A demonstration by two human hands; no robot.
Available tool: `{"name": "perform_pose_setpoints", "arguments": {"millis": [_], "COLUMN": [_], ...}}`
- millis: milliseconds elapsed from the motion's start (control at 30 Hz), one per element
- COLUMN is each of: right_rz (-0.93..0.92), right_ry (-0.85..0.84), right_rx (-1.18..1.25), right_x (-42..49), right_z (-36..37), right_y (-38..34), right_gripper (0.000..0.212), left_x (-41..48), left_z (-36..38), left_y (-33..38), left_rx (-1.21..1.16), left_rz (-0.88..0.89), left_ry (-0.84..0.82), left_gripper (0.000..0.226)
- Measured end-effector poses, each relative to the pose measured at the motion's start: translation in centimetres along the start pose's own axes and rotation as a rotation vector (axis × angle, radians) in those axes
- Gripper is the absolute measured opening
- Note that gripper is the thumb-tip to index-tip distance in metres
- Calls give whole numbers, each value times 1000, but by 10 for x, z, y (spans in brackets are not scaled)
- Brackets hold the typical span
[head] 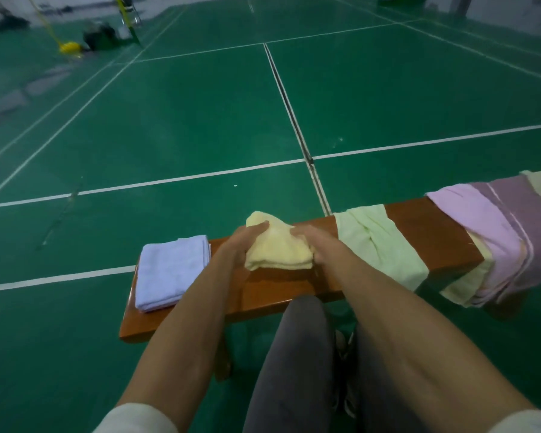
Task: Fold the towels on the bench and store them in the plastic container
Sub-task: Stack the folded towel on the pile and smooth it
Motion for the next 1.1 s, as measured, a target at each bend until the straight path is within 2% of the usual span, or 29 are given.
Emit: {"name": "perform_pose_setpoints", "arguments": {"millis": [100,167,200,267,367,467,567,667,867,1100], "right_rz": [-129,-198,-229,-264,-230,-210,-272,-305,-364,-436], "right_ry": [116,107,80,33,-62,-103,-88,-149,-253,-237], "right_rx": [-282,-404,-426,-394,-408,-433,-410,-440,-503,-520], "right_x": [1,-1,-3,-4,-2,1,1,-1,-4,4], "right_z": [28,52,66,88,114,136,154,174,214,237], "right_y": [-2,-5,-8,-10,-4,7,10,11,18,37], "right_gripper": [40,46,43,40,56,65,71,78,76,71], "left_x": [-1,-3,-7,-15,-18,-20,-30,-37,-41,-50], "left_z": [-32,-51,-60,-79,-112,-143,-163,-180,-206,-222], "left_y": [-8,-15,-17,-20,-29,-42,-43,-46,-69,-89], "left_rx": [-32,50,102,186,189,188,153,141,151,137], "left_rz": [-2,-49,-55,-42,-26,-34,27,79,99,126], "left_ry": [35,111,161,276,363,359,370,356,387,522], "left_gripper": [77,89,88,79,71,67,51,41,31,31]}}
Point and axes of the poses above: each hand's wrist, its own x-axis towards the middle knuckle, its own z-axis out of the palm, y = z × x, the point moved 3 cm from there along x, towards the middle knuckle, and after that the axes turned 12 degrees about x, right-handed, at the moved point
